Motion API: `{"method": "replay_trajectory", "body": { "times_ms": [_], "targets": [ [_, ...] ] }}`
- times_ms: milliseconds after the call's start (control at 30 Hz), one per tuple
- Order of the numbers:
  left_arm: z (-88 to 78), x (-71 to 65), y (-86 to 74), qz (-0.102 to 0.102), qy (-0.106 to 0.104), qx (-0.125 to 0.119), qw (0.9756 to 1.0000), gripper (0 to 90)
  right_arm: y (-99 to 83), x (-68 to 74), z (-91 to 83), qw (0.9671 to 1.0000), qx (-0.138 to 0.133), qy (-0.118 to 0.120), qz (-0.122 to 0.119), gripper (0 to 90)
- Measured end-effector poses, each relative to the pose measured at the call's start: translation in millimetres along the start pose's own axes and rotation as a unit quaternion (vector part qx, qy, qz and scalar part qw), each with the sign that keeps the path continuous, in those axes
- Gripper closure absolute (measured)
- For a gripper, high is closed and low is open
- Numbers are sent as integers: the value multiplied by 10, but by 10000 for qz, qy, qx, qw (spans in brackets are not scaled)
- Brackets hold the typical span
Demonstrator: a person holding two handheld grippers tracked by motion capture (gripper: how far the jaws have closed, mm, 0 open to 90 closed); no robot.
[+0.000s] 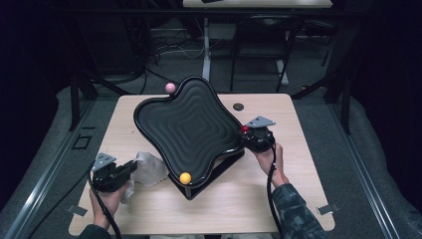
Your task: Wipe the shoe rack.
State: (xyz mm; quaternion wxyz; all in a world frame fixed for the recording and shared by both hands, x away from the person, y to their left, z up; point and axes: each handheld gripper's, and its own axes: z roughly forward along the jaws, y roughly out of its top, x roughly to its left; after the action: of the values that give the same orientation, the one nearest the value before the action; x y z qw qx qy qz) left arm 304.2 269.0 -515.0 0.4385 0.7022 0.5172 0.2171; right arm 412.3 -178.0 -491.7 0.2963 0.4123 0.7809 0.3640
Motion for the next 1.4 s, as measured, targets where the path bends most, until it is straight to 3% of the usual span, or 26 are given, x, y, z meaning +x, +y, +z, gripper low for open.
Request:
{"method": "replay_trajectory", "body": {
  "times_ms": [333,467,800,900,933,967,1000,1033,1067,1133,1167,1233,1267,1367,1400],
  "targets": [
    [23,-16,15,-20,-10,-28,10000,823,40,-92,107,10000,-54,-42,-59,604],
    [54,-54,29,31,-72,-13,10000,823,125,-181,206,9999,85,-93,-117,606],
    [92,-77,36,90,-127,6,9999,824,314,-291,436,9993,336,-138,79,607],
    [99,-86,35,117,-146,39,9998,824,363,-314,468,9987,436,-163,211,491],
    [99,-86,35,117,-146,39,9998,824,363,-314,468,9987,436,-163,211,491],
    [98,-84,34,116,-144,33,9998,824,351,-301,422,9982,456,-165,344,410],
    [99,-79,33,104,-150,25,9998,824,351,-301,422,9982,456,-165,344,410],
    [98,-69,33,96,-139,30,9999,823,329,-268,331,9980,391,-79,482,341],
    [98,-65,33,93,-125,30,9999,823,316,-248,274,9979,378,16,517,316],
    [98,-63,33,84,-117,20,9999,824,294,-205,221,9982,275,-92,528,297],
    [97,-63,34,70,-113,12,9999,824,246,-132,79,9976,246,159,628,247],
    [97,-64,35,76,-114,12,9999,823,219,-86,14,9972,248,256,651,223],
    [100,-70,34,82,-127,4,9999,823,152,6,-118,9963,219,481,681,179],
    [103,-80,37,99,-124,29,9999,821,71,162,-268,9945,320,814,578,134],
    [103,-80,37,99,-124,29,9999,821,71,162,-268,9945,320,814,578,134]
  ]
}}
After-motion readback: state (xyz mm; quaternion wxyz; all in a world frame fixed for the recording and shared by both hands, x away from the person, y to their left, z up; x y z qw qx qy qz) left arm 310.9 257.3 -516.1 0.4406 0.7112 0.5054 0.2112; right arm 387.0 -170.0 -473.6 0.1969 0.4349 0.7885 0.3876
